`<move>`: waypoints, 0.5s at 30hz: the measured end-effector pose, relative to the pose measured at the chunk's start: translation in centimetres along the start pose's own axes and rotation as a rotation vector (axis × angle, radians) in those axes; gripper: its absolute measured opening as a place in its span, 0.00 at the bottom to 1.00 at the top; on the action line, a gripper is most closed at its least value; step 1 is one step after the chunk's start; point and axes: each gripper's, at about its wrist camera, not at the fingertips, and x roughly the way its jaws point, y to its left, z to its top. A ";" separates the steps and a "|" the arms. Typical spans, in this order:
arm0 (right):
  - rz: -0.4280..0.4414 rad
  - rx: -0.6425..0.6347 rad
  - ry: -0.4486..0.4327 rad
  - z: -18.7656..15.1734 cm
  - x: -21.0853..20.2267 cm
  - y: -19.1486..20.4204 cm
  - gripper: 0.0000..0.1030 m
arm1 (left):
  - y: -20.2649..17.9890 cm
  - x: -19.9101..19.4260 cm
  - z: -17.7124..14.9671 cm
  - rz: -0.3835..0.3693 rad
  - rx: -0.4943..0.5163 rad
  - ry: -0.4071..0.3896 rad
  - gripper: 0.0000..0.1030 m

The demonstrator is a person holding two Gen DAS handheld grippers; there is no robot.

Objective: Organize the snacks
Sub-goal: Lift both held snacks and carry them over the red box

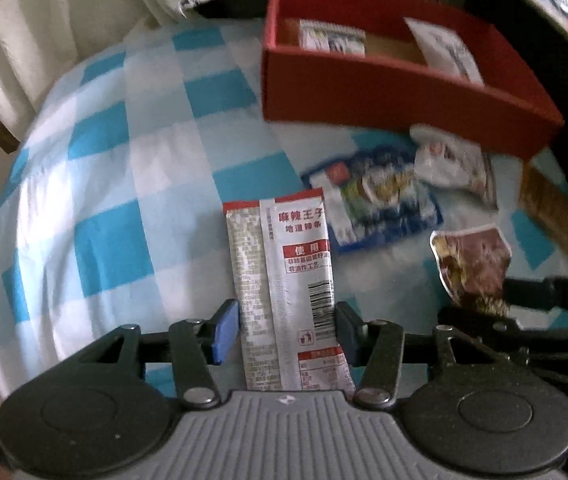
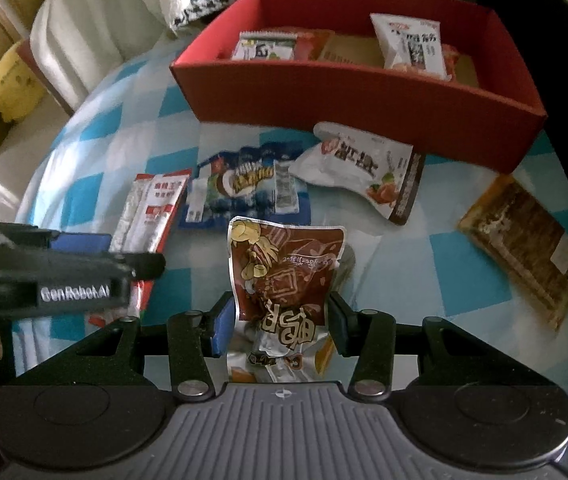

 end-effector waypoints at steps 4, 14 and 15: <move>-0.011 -0.015 0.016 -0.1 0.5 0.4 0.54 | -1.0 0.2 -0.5 0.049 0.058 -0.012 0.47; -0.017 -0.041 0.022 0.0 0.8 0.7 0.55 | -1.2 0.5 -1.4 0.079 0.064 -0.024 0.60; -0.020 -0.045 0.019 -0.1 0.7 0.7 0.54 | -1.3 0.3 -1.5 0.064 0.067 -0.025 0.50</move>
